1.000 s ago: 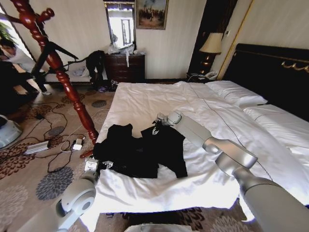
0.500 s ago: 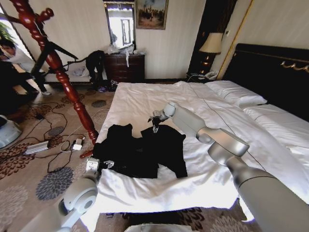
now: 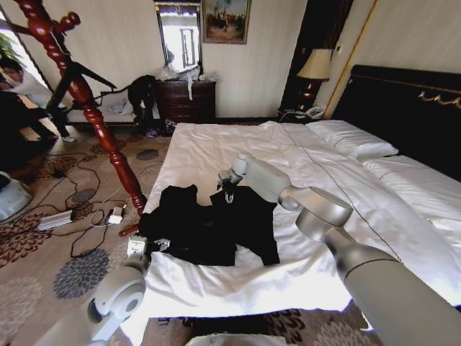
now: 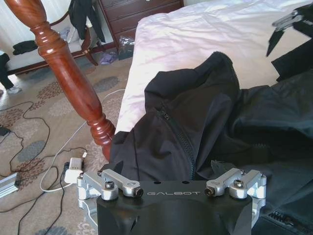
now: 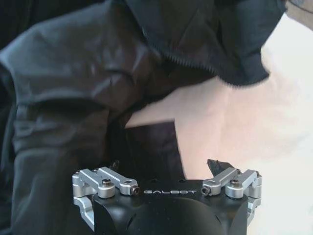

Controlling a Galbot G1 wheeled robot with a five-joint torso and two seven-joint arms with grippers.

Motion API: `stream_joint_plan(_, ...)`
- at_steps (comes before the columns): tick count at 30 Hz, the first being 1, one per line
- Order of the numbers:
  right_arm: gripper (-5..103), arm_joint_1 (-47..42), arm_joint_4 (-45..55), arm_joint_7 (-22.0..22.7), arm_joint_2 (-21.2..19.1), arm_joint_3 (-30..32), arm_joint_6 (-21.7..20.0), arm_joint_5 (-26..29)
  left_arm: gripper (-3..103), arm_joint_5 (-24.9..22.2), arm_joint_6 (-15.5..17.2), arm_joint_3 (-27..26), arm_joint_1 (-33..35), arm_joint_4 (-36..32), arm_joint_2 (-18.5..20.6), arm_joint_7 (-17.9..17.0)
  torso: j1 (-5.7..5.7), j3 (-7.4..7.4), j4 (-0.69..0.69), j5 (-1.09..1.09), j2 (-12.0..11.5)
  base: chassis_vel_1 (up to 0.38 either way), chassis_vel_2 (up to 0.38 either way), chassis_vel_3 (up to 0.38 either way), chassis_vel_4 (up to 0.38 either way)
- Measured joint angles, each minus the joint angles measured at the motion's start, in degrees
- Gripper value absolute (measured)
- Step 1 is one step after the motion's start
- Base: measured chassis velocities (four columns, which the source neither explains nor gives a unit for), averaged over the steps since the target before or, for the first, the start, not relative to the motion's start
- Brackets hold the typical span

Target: Pick up the clothes from the bed and hang them on the clothes hanger.

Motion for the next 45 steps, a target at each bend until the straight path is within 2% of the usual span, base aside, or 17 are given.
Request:
stream_joint_plan(3,98,0.09,-0.65,-0.60,1.21,0.08,0.34,-0.09,100,-0.19,0.00,-0.40,0.16,-0.16,0.00,-0.02,0.00,0.00,-0.01,0.00,0.00,0.000,0.000,0.000,0.000)
stream_joint_plan(6,85,0.10,-1.45,-1.62,2.59,0.10,0.59,-0.67,100,-0.67,0.00,-1.18,0.53,-0.45,-0.01,-0.11,0.00,0.00,0.00,0.00,0.00,0.000,0.000,0.000,0.000)
stream_joint_plan(8,85,0.11,-1.60,-1.94,2.82,0.09,0.67,-0.99,100,-0.94,0.00,-1.48,0.75,-0.60,-0.01,-0.23,0.00,0.00,0.00,0.00,0.00,0.000,0.000,0.000,0.000)
stream_joint_plan(12,63,0.20,-1.63,-3.10,2.68,-0.37,0.87,-1.70,100,-1.58,0.00,-2.41,1.95,-1.11,-0.18,-0.65,0.00,0.00,-0.01,0.01,0.00,0.000,0.000,0.000,0.000)
stream_joint_plan(13,63,0.20,-1.63,-3.10,2.68,-0.37,0.87,-1.70,100,-1.58,0.00,-2.41,1.95,-1.11,-0.18,-0.65,0.00,0.00,-0.01,0.01,0.00,0.000,0.000,0.000,0.000)
stream_joint_plan(15,52,0.31,-1.41,-3.43,2.18,-0.58,0.95,-1.69,100,-1.61,0.00,-2.63,2.39,-1.29,-0.44,-0.74,0.00,0.00,-0.01,0.01,-0.01,0.000,0.000,0.000,0.000)
stream_joint_plan(16,52,0.38,-1.26,-3.58,1.93,-0.66,0.98,-1.63,100,-1.61,0.01,-2.70,2.53,-1.35,-0.56,-0.79,0.00,0.00,-0.02,0.01,0.00,0.000,0.000,0.000,0.000)
stream_joint_plan(18,41,0.57,-0.86,-3.96,1.36,-0.76,1.08,-1.26,100,-1.61,0.01,-2.79,2.75,-1.40,-0.71,-0.85,0.00,0.00,-0.01,0.01,0.00,0.000,0.000,0.000,0.000)
stream_joint_plan(19,41,0.57,-0.86,-3.96,1.36,-0.76,1.08,-1.26,100,-1.61,0.01,-2.79,2.75,-1.40,-0.71,-0.85,0.00,0.00,-0.01,0.01,0.00,0.000,0.000,0.000,0.000)
stream_joint_plan(21,31,0.90,-0.14,-4.43,0.51,-0.90,1.16,-0.58,100,-1.60,0.00,-2.89,2.83,-1.40,-0.77,-0.91,0.00,0.00,-0.02,0.01,0.00,0.000,0.000,0.000,0.000)
stream_joint_plan(24,25,1.26,0.47,-5.05,-0.25,-0.92,1.25,0.19,100,-1.62,0.00,-2.97,2.80,-1.31,-0.78,-0.96,0.00,0.00,-0.01,0.01,0.00,0.000,0.000,0.000,0.000)
stream_joint_plan(28,4,2.02,1.78,-7.64,-2.22,-0.93,1.41,1.50,100,-2.31,0.00,-3.05,2.39,-0.89,-0.56,-1.28,0.00,0.00,-0.01,0.01,0.00,0.000,0.000,0.000,0.000)
stream_joint_plan(34,1,2.08,2.92,-9.27,-4.24,-0.25,1.42,2.27,100,-3.03,0.00,-3.07,1.51,-0.16,-0.37,-1.51,0.00,0.00,0.00,0.02,0.00,0.000,0.000,0.000,0.000)
stream_joint_plan(39,0,2.12,3.03,-9.24,-6.15,3.59,1.78,7.17,100,-3.98,0.00,-3.07,0.23,0.62,0.40,-1.58,0.00,0.00,-0.01,0.02,0.00,0.000,0.000,0.000,0.000)
stream_joint_plan(42,0,2.78,1.54,-5.33,-6.89,8.43,1.69,12.40,100,-4.75,0.00,-2.89,-1.38,1.58,0.93,-1.44,0.00,0.00,0.00,0.02,-0.01,0.000,0.000,0.000,0.000)
stream_joint_plan(43,0,2.78,1.54,-5.33,-6.89,8.43,1.69,12.40,100,-4.75,0.00,-2.89,-1.38,1.58,0.93,-1.44,0.00,0.00,0.00,0.02,-0.01,0.000,0.000,0.000,0.000)
stream_joint_plan(45,0,3.67,1.70,-0.71,-7.89,11.90,-0.41,16.52,100,-5.53,0.00,-2.56,-3.11,2.40,1.41,-1.40,0.00,0.00,0.00,0.02,-0.01,0.000,0.000,0.000,0.000)
